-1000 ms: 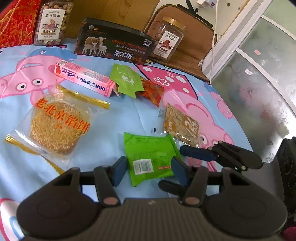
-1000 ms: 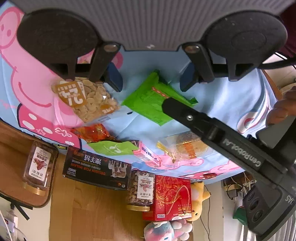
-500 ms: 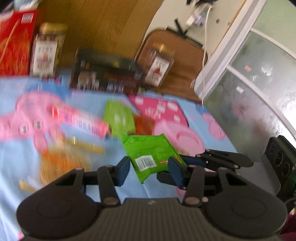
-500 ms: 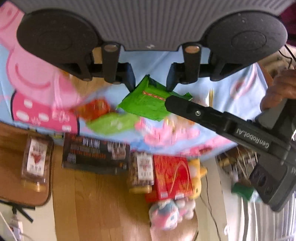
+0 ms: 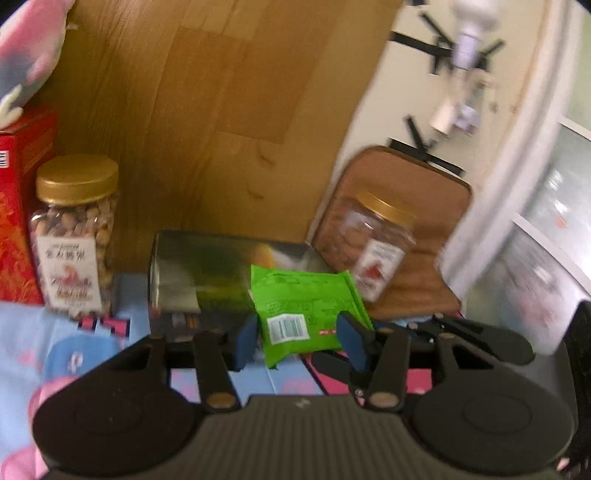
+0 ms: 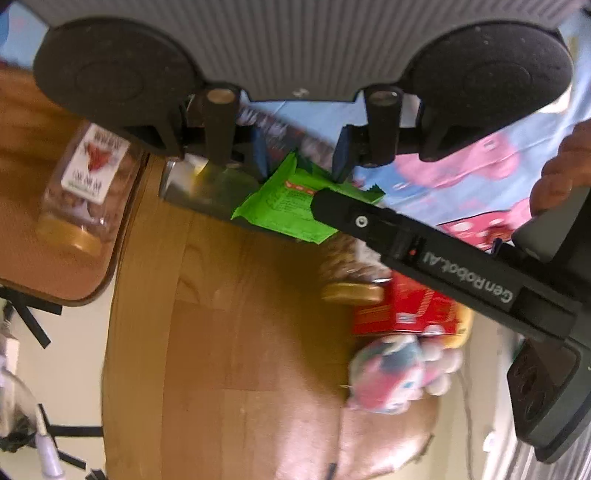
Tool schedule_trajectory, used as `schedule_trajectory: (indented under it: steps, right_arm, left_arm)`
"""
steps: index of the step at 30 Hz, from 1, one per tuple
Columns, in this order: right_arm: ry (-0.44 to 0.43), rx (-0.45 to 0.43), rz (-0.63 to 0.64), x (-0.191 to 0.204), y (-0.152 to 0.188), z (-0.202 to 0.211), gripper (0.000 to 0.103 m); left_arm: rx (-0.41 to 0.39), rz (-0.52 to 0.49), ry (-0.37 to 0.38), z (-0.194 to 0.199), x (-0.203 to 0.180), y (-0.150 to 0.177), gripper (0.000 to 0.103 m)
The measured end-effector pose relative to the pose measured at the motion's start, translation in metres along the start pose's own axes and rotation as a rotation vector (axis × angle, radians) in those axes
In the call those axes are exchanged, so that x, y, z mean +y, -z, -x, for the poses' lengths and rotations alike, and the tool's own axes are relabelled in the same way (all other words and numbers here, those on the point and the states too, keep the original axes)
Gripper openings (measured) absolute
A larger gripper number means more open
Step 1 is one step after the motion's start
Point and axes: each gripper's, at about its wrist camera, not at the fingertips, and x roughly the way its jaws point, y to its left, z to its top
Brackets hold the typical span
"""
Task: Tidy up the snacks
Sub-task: 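Carry the green packet with the left gripper into the tin and release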
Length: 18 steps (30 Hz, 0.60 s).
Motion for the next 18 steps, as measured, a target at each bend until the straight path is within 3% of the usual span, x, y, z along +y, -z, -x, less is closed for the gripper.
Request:
schedule_trajectory:
  steps: [10,14,18]
  right_arm:
    - [0.027,0.074,-0.047,-0.029,-0.006,-0.07,0.042]
    - [0.047,0.071,-0.063,-0.033,-0.01,-0.073,0.044]
    - [0.061,0.056,-0.087,-0.038,-0.007,-0.051,0.044]
  left_arm:
    - [0.01,0.045,-0.075,-0.064,0.03,-0.02,0.049]
    - [0.025,0.057,-0.123,-0.069,0.033,-0.019,0.049]
    - [0.018,0.073,-0.109,-0.046,0.032,-0.011,0.049]
